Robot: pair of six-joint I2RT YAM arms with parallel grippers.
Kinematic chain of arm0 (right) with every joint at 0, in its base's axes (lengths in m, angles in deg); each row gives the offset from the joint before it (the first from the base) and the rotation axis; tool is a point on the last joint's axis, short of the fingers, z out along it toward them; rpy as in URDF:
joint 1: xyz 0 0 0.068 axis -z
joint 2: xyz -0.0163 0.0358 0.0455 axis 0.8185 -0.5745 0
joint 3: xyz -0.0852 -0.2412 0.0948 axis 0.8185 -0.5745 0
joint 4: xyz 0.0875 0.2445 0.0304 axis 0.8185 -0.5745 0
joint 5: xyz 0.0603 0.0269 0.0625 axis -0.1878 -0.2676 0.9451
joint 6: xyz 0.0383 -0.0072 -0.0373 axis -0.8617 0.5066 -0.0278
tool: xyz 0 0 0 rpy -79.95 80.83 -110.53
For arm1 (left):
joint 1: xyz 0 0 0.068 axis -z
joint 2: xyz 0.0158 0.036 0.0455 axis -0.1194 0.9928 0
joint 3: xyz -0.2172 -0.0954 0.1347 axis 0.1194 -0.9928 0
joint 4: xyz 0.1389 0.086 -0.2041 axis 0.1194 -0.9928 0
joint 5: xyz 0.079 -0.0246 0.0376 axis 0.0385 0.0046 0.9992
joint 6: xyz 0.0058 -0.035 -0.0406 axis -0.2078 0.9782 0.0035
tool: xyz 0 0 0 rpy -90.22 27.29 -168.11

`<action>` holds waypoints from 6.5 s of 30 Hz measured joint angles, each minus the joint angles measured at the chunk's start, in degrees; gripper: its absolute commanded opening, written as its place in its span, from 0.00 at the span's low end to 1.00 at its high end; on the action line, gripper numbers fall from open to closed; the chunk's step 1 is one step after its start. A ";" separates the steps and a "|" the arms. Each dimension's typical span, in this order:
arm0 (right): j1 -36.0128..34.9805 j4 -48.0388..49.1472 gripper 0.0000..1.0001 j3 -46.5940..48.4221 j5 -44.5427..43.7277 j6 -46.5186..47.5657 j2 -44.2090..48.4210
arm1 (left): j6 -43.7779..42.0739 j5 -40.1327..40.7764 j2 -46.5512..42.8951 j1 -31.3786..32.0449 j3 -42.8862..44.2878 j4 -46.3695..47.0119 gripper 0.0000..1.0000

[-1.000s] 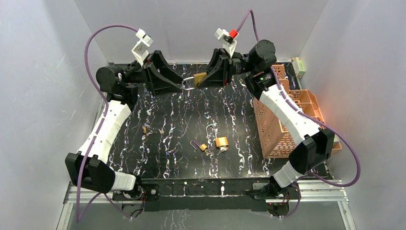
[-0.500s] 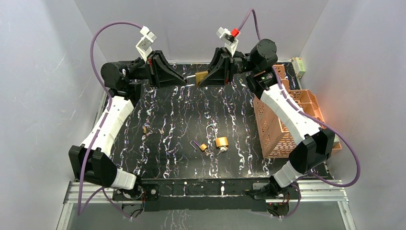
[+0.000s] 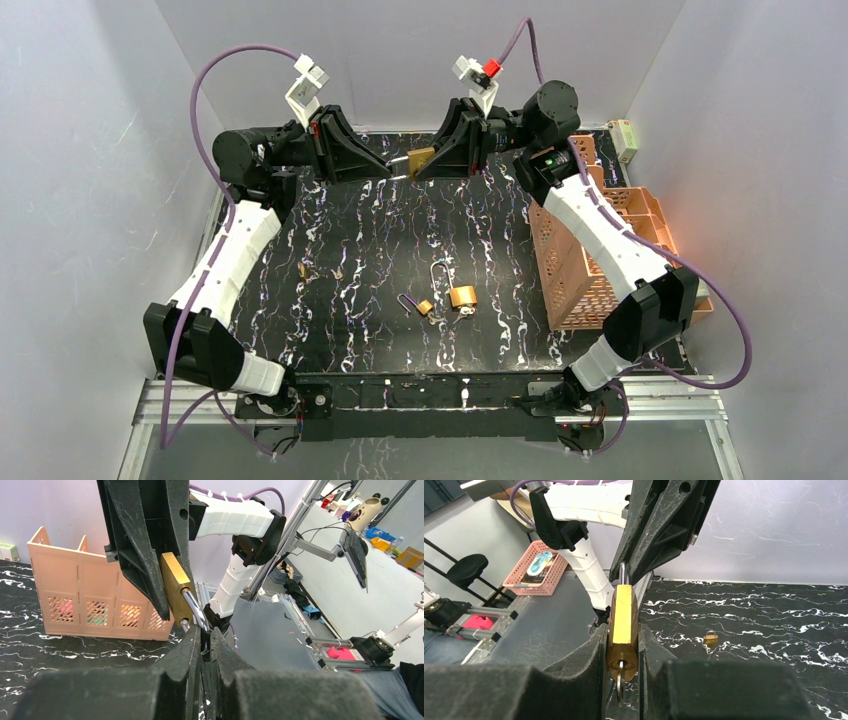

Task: Lock with the key
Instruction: Lock the lock, then place the key at the center of the board, then place the lock at the center of the board.

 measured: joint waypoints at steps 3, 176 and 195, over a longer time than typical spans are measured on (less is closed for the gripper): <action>-0.07 0.48 0.00 0.00 0.20 0.79 0.00 | -0.02 0.31 0.00 0.52 0.00 0.07 0.00; -27.10 -36.94 0.68 13.49 -76.17 29.99 -44.46 | -61.40 78.95 2.12 -18.23 -27.56 -66.47 0.00; -24.04 -38.23 0.88 -24.70 -79.23 33.88 1.46 | -63.14 80.94 4.61 -16.00 -26.93 -66.25 0.17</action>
